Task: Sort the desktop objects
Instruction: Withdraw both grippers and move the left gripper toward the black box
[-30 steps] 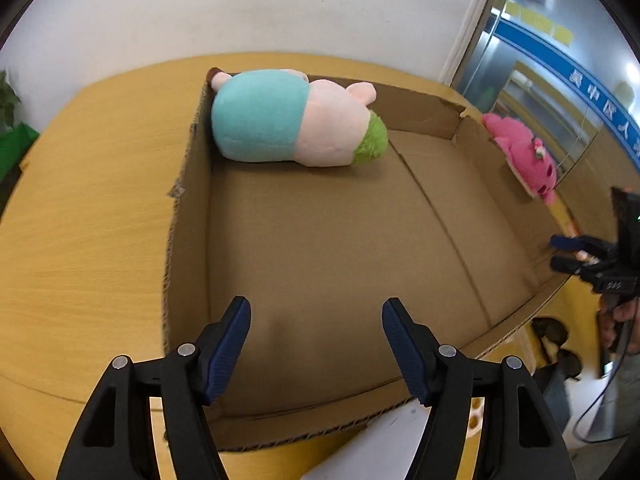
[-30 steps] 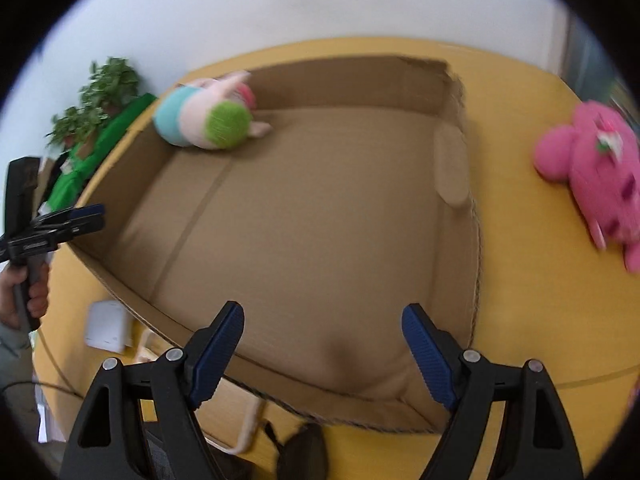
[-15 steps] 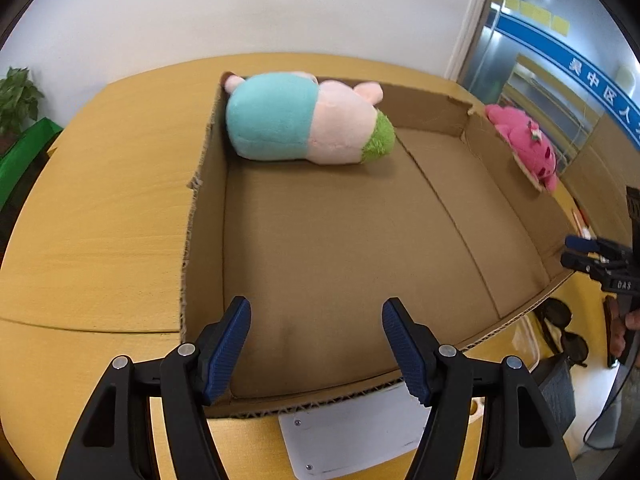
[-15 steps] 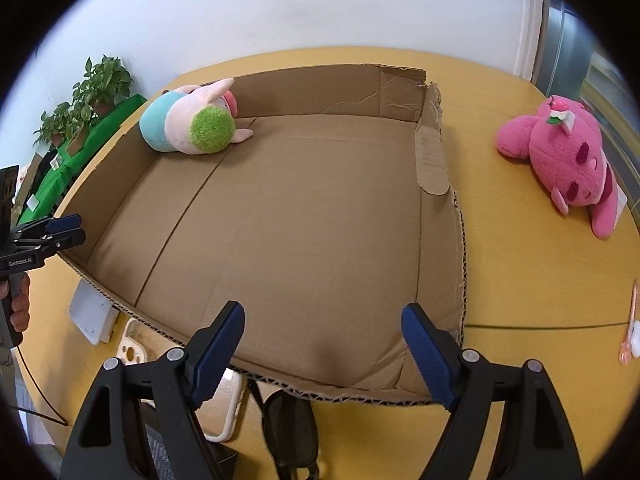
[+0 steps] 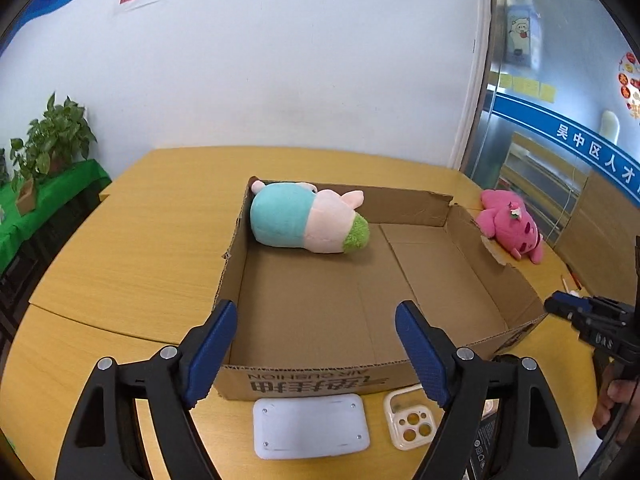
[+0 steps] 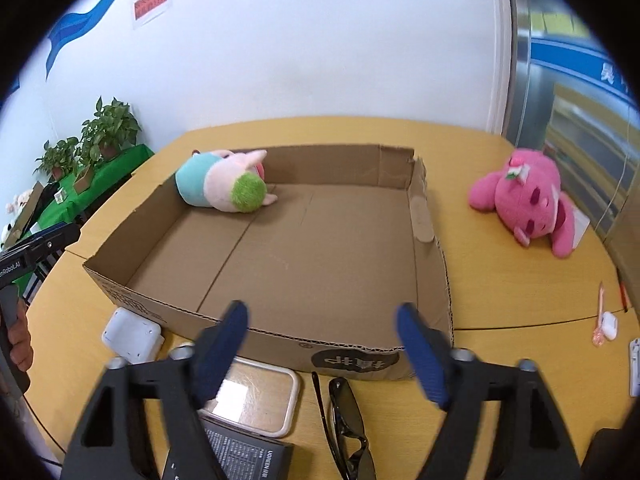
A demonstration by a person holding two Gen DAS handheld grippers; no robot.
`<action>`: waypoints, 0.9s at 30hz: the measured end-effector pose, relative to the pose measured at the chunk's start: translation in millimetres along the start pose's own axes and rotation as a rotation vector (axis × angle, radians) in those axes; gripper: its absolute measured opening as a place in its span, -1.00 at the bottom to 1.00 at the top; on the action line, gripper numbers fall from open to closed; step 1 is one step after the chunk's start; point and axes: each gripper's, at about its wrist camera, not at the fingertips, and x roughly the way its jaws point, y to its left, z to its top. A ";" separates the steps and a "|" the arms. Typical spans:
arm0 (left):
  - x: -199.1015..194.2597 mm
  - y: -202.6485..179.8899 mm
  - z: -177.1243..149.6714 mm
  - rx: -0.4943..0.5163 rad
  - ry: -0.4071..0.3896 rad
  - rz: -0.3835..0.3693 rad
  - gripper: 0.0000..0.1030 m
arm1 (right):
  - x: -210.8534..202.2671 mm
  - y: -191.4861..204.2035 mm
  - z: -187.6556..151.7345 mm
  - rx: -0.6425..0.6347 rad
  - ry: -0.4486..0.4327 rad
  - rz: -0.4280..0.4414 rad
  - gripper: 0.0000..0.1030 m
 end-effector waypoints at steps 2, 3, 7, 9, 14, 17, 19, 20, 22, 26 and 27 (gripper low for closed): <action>-3.6 -7.9 -3.7 0.039 -0.001 0.008 -0.91 | -2.8 3.7 -2.1 0.005 -0.003 0.014 -0.91; -3.3 -10.1 -4.6 0.048 0.010 -0.007 -0.91 | -3.4 6.4 -2.9 0.001 -0.004 0.022 -0.90; -6.7 -16.8 -2.9 0.074 -0.022 -0.029 -0.39 | 0.3 13.3 -0.9 0.016 0.007 0.106 -0.07; -6.7 -18.7 -1.0 0.065 -0.026 -0.001 0.82 | -3.4 16.1 -0.1 0.012 -0.024 0.071 0.70; -9.8 -14.2 2.1 0.010 -0.077 -0.031 0.89 | -5.5 19.1 0.1 -0.011 -0.031 0.064 0.70; -2.4 -14.1 1.7 -0.004 -0.048 -0.022 0.89 | -2.8 20.7 -1.5 -0.011 -0.022 0.065 0.70; 1.1 -15.6 -1.1 0.007 -0.041 -0.003 0.89 | -0.7 21.9 -1.7 -0.008 -0.018 0.074 0.70; 2.2 -16.4 -2.6 0.010 -0.038 0.004 0.89 | 0.1 23.6 -1.7 -0.011 -0.015 0.076 0.70; 3.3 -18.2 -5.6 0.012 -0.030 0.003 0.89 | 1.4 27.8 -2.0 -0.024 -0.014 0.076 0.70; 4.7 -22.9 -9.3 0.030 -0.021 0.004 0.89 | 1.2 35.9 -2.3 -0.047 -0.020 0.084 0.70; 5.7 -23.5 -9.3 0.035 -0.017 0.002 0.89 | 1.3 36.8 -2.3 -0.048 -0.021 0.086 0.70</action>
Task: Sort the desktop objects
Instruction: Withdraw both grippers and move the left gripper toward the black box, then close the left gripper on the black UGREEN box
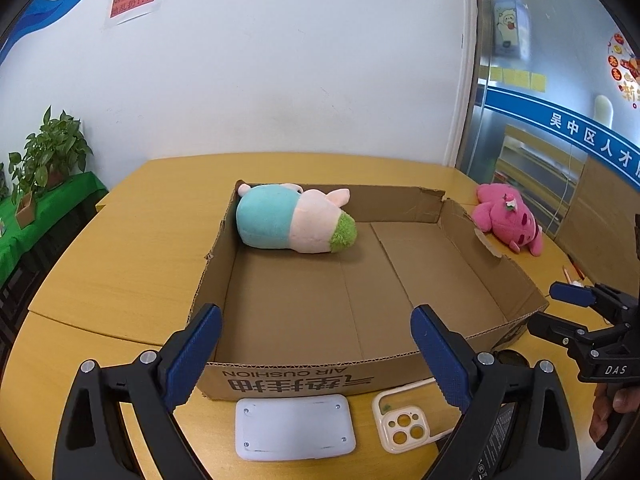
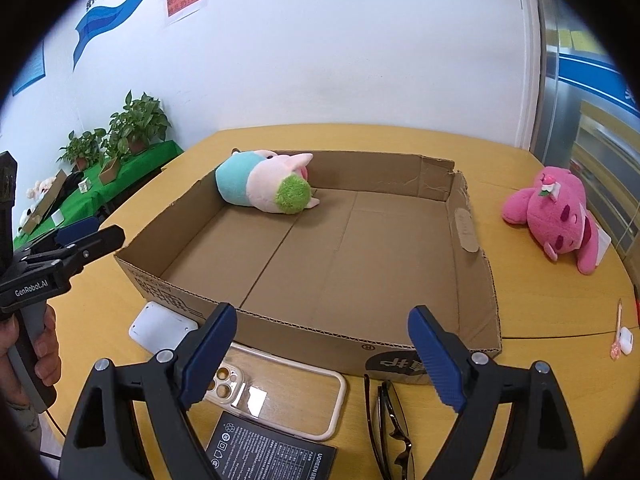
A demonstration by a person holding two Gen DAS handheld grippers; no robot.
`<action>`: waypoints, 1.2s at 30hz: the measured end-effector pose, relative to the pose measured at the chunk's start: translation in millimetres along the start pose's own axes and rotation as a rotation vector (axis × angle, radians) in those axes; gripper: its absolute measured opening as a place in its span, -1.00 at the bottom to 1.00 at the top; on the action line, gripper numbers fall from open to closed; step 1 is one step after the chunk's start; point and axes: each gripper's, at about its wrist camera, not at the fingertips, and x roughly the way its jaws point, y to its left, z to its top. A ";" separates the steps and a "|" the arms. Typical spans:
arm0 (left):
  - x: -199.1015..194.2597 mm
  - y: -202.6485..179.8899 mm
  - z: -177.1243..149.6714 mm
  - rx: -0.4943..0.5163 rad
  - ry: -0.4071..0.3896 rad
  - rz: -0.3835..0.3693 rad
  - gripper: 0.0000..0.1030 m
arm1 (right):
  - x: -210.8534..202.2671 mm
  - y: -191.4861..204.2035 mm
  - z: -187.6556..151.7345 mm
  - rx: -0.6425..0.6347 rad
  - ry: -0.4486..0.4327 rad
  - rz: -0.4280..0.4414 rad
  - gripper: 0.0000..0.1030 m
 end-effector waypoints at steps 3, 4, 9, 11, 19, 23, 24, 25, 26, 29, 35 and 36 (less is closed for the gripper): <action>1.5 -2.1 -0.9 0.008 0.007 -0.008 0.89 | 1.0 2.5 -0.8 0.002 0.000 0.003 0.70; 1.5 -2.8 -1.0 0.010 0.009 -0.012 0.89 | 1.6 3.3 -1.6 0.002 0.002 0.007 0.70; 0.5 -5.8 -3.0 0.013 0.019 -0.026 0.89 | 3.4 2.6 -7.6 0.002 0.020 0.031 0.70; 0.8 -7.0 -5.3 0.012 0.028 -0.041 0.89 | 4.8 -0.5 -12.1 0.012 0.037 0.042 0.70; 4.6 -19.2 -19.6 0.064 0.077 -0.114 0.89 | 6.0 3.1 -50.0 -0.061 0.148 0.196 0.70; 14.0 -30.8 -32.0 0.084 0.147 -0.219 0.89 | 6.4 11.2 -80.6 -0.107 0.228 0.286 0.70; 17.4 -35.9 -37.3 0.090 0.173 -0.268 0.89 | 6.6 12.7 -87.1 -0.118 0.247 0.291 0.70; 20.3 -40.2 -42.0 0.093 0.195 -0.308 0.89 | 7.6 14.0 -96.1 -0.132 0.277 0.291 0.70; 23.6 -44.0 -46.6 0.094 0.218 -0.341 0.89 | 6.0 14.8 -101.6 -0.147 0.280 0.276 0.71; 35.1 -53.8 -60.7 0.081 0.294 -0.434 0.89 | 1.3 13.7 -112.9 -0.154 0.305 0.280 0.71; 50.9 -67.2 -85.7 0.044 0.419 -0.539 0.87 | -0.1 6.2 -131.1 -0.120 0.340 0.298 0.71; 52.8 -69.2 -90.1 0.026 0.443 -0.571 0.87 | 0.8 6.5 -131.4 -0.112 0.342 0.302 0.71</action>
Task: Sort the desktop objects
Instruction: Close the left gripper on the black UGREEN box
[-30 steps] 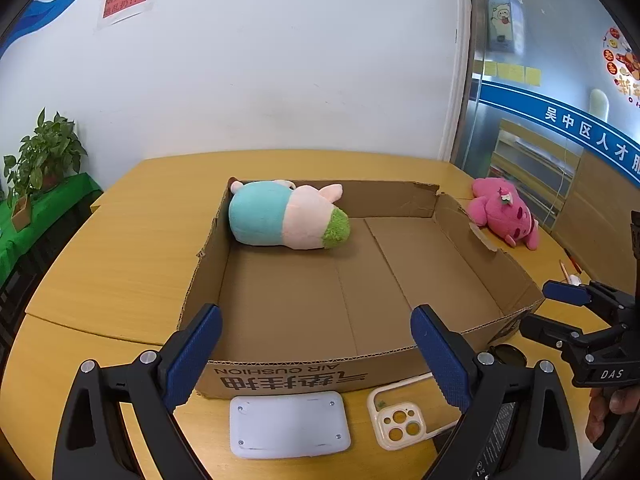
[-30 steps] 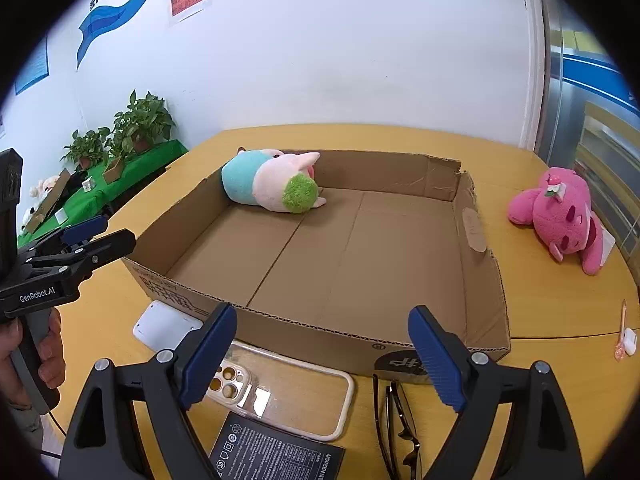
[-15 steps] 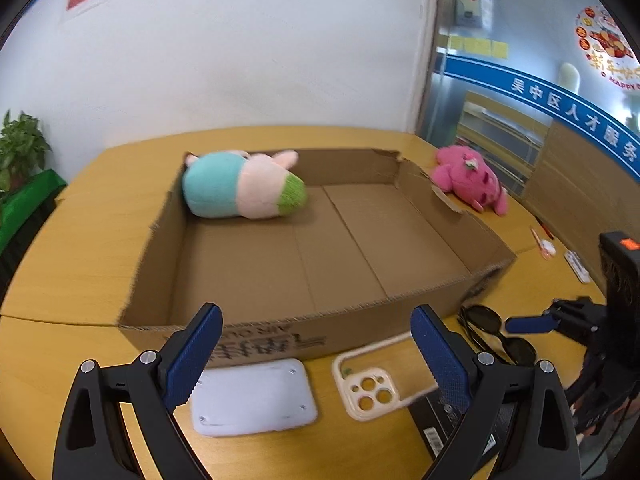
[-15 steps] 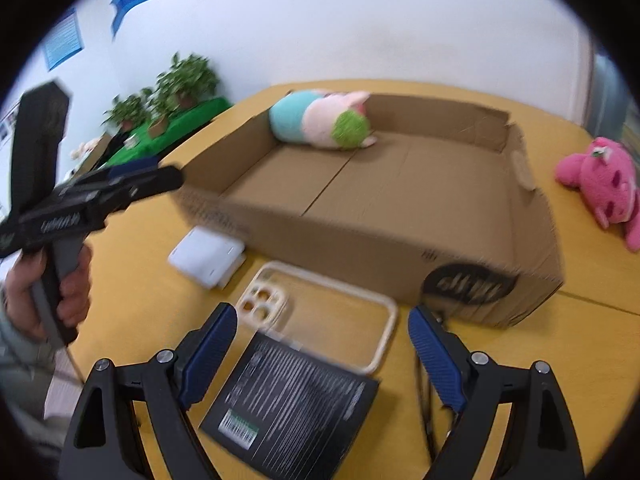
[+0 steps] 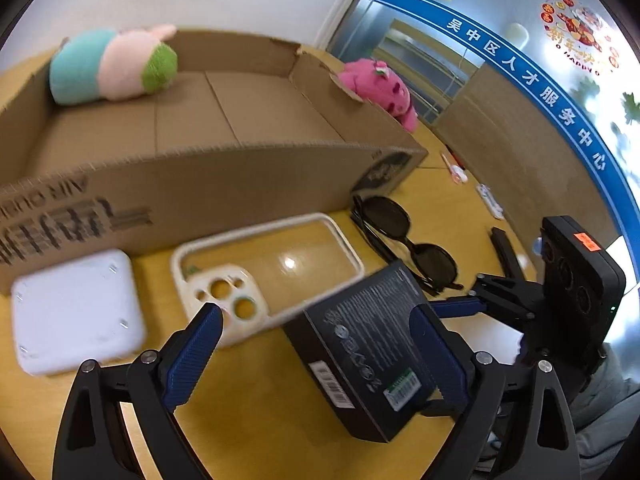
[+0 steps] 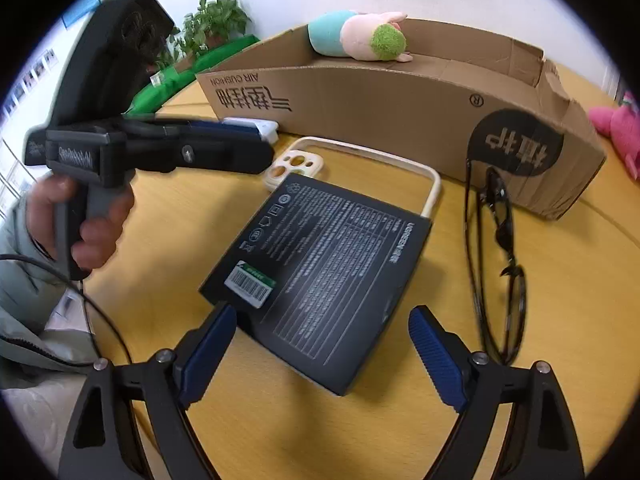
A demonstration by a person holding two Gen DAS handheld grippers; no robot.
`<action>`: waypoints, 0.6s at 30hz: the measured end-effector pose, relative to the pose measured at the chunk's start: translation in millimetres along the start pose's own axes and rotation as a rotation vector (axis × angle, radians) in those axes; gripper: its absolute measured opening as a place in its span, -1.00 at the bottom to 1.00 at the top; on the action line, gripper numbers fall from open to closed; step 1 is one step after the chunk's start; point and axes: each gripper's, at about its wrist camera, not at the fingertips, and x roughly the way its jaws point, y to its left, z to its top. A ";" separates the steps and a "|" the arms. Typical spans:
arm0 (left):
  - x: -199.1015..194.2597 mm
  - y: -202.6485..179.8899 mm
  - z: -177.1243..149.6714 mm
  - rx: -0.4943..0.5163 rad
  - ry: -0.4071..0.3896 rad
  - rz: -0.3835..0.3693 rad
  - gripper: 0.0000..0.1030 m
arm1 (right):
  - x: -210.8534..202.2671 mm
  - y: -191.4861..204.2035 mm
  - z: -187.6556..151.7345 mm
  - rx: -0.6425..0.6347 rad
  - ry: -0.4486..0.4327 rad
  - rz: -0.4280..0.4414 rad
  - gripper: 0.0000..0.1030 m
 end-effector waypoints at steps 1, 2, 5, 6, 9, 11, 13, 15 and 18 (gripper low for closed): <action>1.6 -1.0 -2.6 -0.004 0.010 -0.023 0.87 | 1.2 1.0 -0.2 0.004 -0.005 0.011 0.71; 3.3 -2.2 -4.4 -0.003 0.019 -0.043 0.87 | 2.3 3.3 0.2 0.000 -0.009 0.012 0.72; 11.1 -10.5 -10.5 0.024 0.049 -0.056 0.86 | 5.7 14.0 4.0 -0.030 0.000 0.078 0.72; 13.0 -11.6 -13.5 0.038 0.059 -0.036 0.86 | 5.7 18.6 4.0 -0.046 0.004 0.104 0.74; 13.7 -4.7 -20.4 0.013 0.090 -0.045 0.70 | 2.6 29.3 2.2 -0.100 0.006 0.120 0.74; 12.9 -0.9 -24.0 -0.006 0.102 -0.044 0.65 | 3.5 27.1 0.6 -0.095 0.014 0.101 0.74; 11.3 1.9 -28.5 -0.018 0.109 -0.049 0.65 | 5.3 21.9 -0.8 -0.081 0.023 0.088 0.75; 13.3 4.6 -30.1 -0.032 0.117 -0.068 0.65 | 6.2 21.5 -1.9 -0.078 0.024 0.097 0.75; 14.6 0.9 -31.4 -0.016 0.116 -0.062 0.66 | 14.2 29.2 -2.6 -0.102 0.041 0.093 0.76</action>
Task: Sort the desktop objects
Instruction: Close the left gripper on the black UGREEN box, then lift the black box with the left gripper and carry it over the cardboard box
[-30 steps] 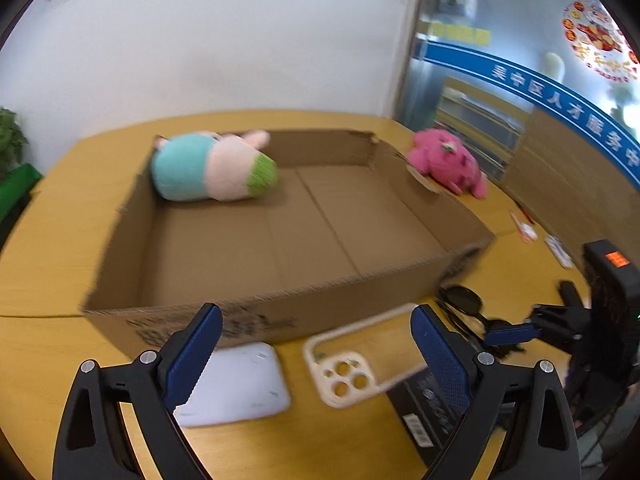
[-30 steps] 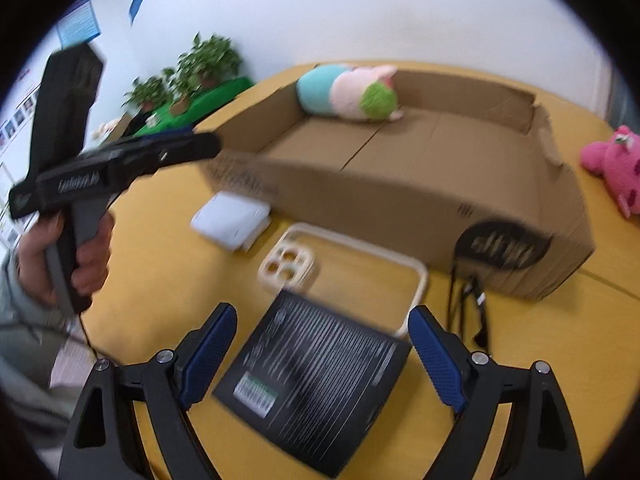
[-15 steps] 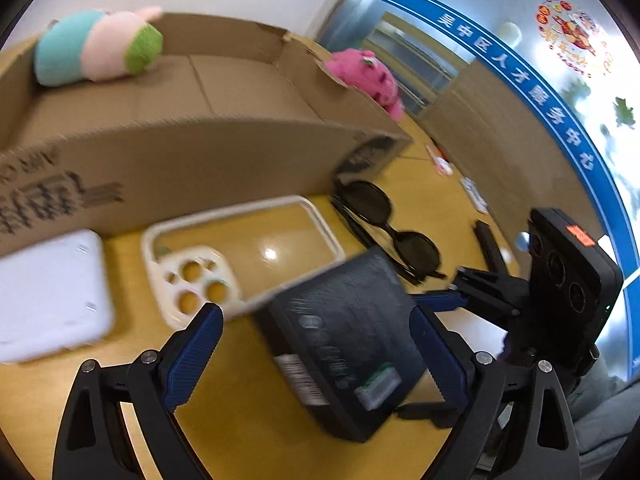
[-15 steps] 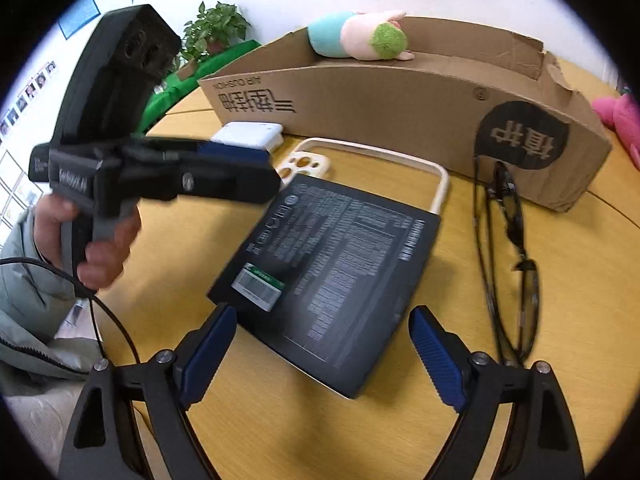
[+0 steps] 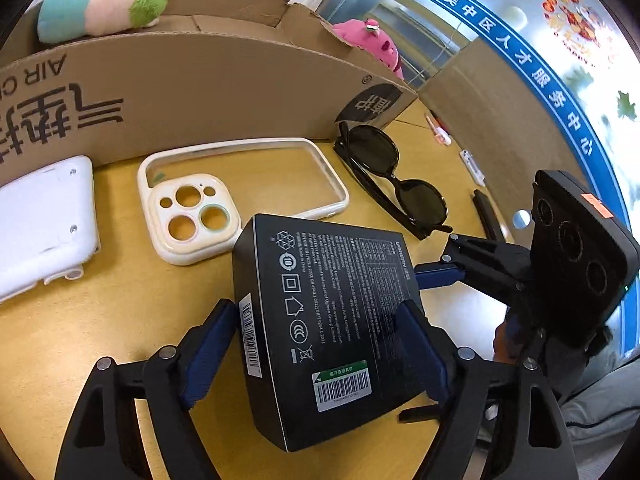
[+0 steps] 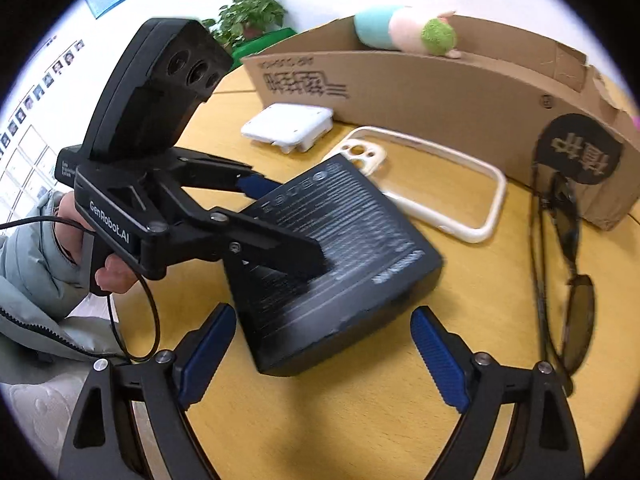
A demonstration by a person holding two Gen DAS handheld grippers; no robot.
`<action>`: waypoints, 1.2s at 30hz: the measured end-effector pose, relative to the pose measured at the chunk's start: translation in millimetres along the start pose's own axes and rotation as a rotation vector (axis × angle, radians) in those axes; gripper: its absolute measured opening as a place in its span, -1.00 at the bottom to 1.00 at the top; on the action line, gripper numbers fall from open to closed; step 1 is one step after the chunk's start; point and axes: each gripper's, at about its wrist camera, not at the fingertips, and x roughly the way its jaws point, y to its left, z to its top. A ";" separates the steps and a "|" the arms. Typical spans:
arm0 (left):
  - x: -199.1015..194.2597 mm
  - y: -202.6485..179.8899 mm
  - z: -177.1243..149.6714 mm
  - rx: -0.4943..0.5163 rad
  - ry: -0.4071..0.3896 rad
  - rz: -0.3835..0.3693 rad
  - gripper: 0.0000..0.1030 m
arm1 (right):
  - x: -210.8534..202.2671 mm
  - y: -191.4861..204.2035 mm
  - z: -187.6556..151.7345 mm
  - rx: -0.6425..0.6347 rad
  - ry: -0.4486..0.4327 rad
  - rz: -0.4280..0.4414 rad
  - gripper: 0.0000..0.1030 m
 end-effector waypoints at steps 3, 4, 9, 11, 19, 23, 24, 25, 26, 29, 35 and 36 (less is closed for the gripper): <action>0.0 2.0 0.7 -0.002 0.001 0.001 0.65 | 6.8 1.9 0.3 -0.010 0.004 -0.044 0.79; -0.2 2.1 1.3 -0.005 0.004 0.005 0.65 | 6.8 1.8 0.1 -0.005 -0.004 -0.046 0.79; -5.5 3.6 -2.1 -0.006 -0.016 0.002 0.65 | 3.6 9.0 -3.7 -0.025 -0.046 -0.090 0.79; -13.6 4.7 -4.4 -0.006 -0.043 -0.014 0.65 | -1.0 13.2 -4.1 -0.025 -0.075 -0.094 0.79; -53.3 0.1 7.7 -0.015 -0.168 -0.030 0.64 | -31.7 20.9 14.5 -0.066 -0.210 -0.100 0.78; -70.2 -15.5 22.6 0.049 -0.210 0.021 0.61 | -41.8 24.2 29.8 -0.103 -0.256 -0.133 0.78; -73.2 -17.4 25.9 0.056 -0.214 0.029 0.61 | -43.6 26.2 32.9 -0.113 -0.263 -0.142 0.78; -76.4 -18.6 29.1 0.060 -0.221 0.032 0.61 | -46.0 27.6 36.3 -0.122 -0.273 -0.149 0.78; -78.7 -18.5 31.2 0.060 -0.227 0.032 0.61 | -48.4 28.2 38.9 -0.128 -0.283 -0.154 0.78; -91.1 -17.4 38.3 0.060 -0.256 0.026 0.61 | -54.8 31.3 49.2 -0.154 -0.311 -0.168 0.77; -112.8 -26.5 55.3 0.105 -0.319 0.053 0.61 | -67.7 35.6 69.3 -0.209 -0.367 -0.207 0.77; -117.3 -28.2 57.5 0.114 -0.329 0.054 0.61 | -68.3 35.9 74.8 -0.219 -0.378 -0.214 0.77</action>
